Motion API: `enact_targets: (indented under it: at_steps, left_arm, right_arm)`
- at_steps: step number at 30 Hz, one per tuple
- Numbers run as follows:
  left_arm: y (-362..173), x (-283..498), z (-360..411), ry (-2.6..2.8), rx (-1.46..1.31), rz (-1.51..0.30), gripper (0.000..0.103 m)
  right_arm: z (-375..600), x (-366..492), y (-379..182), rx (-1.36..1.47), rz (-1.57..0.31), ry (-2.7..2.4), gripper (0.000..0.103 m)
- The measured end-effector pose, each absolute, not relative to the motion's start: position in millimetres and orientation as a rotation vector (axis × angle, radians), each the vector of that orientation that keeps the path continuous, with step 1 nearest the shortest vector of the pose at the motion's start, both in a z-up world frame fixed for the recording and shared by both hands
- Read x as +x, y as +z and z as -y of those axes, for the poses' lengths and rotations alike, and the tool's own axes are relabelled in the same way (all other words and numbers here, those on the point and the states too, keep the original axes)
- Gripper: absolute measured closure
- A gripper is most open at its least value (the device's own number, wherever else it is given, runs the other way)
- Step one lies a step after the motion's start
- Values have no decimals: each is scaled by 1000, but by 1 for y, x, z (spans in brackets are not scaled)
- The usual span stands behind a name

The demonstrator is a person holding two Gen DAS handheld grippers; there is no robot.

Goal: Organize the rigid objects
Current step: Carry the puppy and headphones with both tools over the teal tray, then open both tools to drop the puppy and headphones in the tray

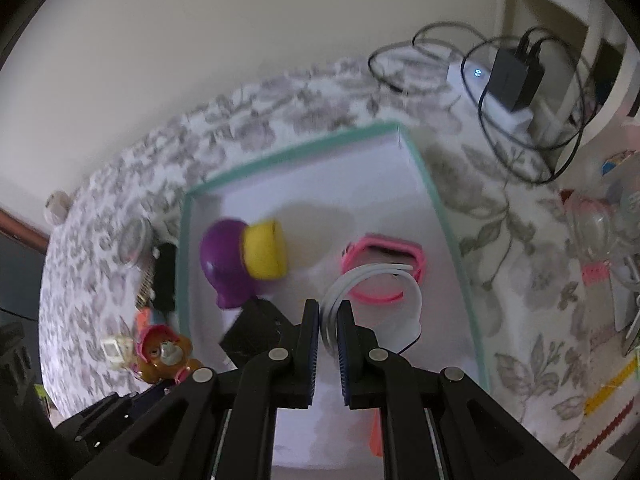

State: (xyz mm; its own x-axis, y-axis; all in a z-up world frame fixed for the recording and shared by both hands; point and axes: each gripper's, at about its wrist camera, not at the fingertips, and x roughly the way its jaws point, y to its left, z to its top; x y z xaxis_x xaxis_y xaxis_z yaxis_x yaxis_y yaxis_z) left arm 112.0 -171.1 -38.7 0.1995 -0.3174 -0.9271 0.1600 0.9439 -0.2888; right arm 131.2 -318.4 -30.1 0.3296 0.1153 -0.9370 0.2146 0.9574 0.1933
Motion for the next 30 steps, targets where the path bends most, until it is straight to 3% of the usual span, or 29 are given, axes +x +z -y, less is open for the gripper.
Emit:
enact_targets:
  at_steps: [7, 20, 25, 30]
  left_arm:
    - [-53, 114, 174, -325, -121, -1376, 65]
    - [-68, 118, 176, -316, -146, -1440, 64]
    - [-59, 117, 174, -350, -170, -1442, 43]
    - [-41, 119, 169, -350, -169, -1401, 42]
  right_arm:
    - [315, 131, -53, 295, -1304, -68, 93]
    - [316, 133, -47, 277, -1306, -86, 89]
    - [314, 133, -37, 255, -1285, -86, 74]
    - [311, 131, -16, 225, -1239, -84, 71]
